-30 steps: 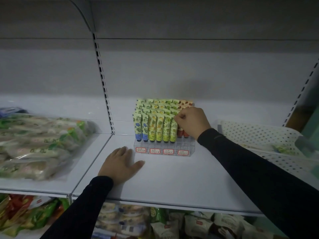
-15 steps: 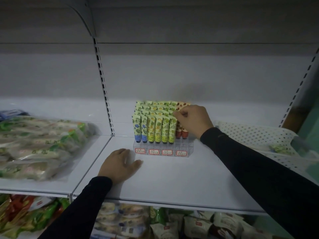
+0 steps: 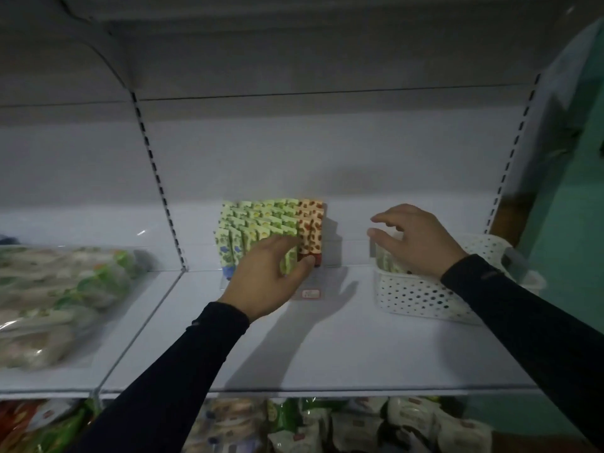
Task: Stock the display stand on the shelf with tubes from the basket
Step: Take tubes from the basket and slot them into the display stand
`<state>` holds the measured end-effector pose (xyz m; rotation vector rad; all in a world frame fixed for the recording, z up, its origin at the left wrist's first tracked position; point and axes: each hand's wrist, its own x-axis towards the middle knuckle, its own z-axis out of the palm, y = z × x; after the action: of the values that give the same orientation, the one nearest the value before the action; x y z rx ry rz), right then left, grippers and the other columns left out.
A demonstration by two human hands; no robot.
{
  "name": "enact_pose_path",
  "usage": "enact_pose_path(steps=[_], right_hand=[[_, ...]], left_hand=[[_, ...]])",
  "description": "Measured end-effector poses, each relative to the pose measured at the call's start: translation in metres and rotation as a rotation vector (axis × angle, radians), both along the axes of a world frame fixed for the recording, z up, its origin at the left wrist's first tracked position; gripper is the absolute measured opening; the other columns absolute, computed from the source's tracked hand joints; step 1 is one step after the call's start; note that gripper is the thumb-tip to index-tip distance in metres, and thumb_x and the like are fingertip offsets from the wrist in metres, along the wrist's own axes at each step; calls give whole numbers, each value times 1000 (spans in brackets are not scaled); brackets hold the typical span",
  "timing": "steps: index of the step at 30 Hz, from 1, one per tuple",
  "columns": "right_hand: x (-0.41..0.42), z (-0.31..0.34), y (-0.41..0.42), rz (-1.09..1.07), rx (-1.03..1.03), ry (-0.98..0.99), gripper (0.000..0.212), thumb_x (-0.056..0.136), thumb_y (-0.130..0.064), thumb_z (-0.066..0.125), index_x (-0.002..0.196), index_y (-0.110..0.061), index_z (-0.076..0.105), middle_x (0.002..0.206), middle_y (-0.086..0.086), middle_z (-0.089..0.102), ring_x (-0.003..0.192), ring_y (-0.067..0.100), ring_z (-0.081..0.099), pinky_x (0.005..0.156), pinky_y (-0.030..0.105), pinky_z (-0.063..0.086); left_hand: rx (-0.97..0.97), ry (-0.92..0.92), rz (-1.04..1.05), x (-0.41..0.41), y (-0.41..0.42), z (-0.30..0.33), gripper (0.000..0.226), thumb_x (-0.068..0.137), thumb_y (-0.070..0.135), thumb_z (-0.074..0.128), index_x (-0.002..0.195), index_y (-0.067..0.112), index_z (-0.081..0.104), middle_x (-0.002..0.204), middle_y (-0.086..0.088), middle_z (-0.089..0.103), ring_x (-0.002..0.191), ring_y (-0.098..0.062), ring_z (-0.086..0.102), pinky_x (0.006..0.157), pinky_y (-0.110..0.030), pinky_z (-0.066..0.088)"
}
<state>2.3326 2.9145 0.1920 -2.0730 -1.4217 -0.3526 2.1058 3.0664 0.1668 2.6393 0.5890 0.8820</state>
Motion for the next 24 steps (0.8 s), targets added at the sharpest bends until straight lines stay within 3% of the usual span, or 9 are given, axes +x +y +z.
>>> enact_pose_path(steps=[3,6,9,12,13,16,19,24], right_hand=[[25,-3,-28,-63,-44,-2,36,93,-42,57,121,-21,65,114,-3,60,92,4,48,85,16,33],[49,-6,-51,-110,-133,37,35,93,-44,57,119,-22,66,116,-2,62,94,6,51,84,18,35],[72,-10,-67,-164,-272,67,38,93,-47,56,120,-24,65,121,-2,61,98,10,57,81,19,38],[91,-11,-75,-182,-392,140,41,92,-49,56,124,-24,63,126,-4,59,87,5,57,70,16,40],[93,-11,-74,-178,-435,162,42,92,-48,57,125,-24,62,128,-5,58,87,4,58,72,16,40],[106,-14,-69,-166,-604,151,47,92,-49,57,132,-25,56,139,-3,52,117,12,53,91,22,41],[112,-18,-64,-161,-789,129,55,93,-48,55,142,-26,45,149,-4,42,134,16,40,103,25,31],[115,-23,-57,-138,-957,185,62,93,-45,53,149,-26,33,156,-5,31,140,18,31,110,31,24]], left_hand=[[34,38,-85,42,-19,13,51,95,49,54,135,18,58,135,1,59,120,-16,53,88,-18,33],[50,116,-191,85,-38,22,53,97,48,52,141,17,51,144,-1,53,128,-16,49,96,-20,32],[76,295,-247,129,-49,27,58,99,50,48,147,18,42,150,-3,44,134,-19,44,105,-27,33],[58,490,-264,173,-55,28,61,99,51,48,151,21,35,154,-4,38,136,-22,40,107,-33,32],[56,541,-266,182,-55,27,62,98,51,49,151,22,35,155,-3,37,138,-22,39,108,-34,32],[60,713,-289,213,-60,20,64,95,50,55,150,25,37,156,-1,37,140,-22,37,110,-36,32],[38,860,-306,232,-65,12,67,91,55,59,148,25,41,155,0,40,139,-22,40,110,-37,34],[-43,982,-347,247,-69,2,59,90,58,56,140,26,49,146,3,51,129,-20,49,105,-36,37]])
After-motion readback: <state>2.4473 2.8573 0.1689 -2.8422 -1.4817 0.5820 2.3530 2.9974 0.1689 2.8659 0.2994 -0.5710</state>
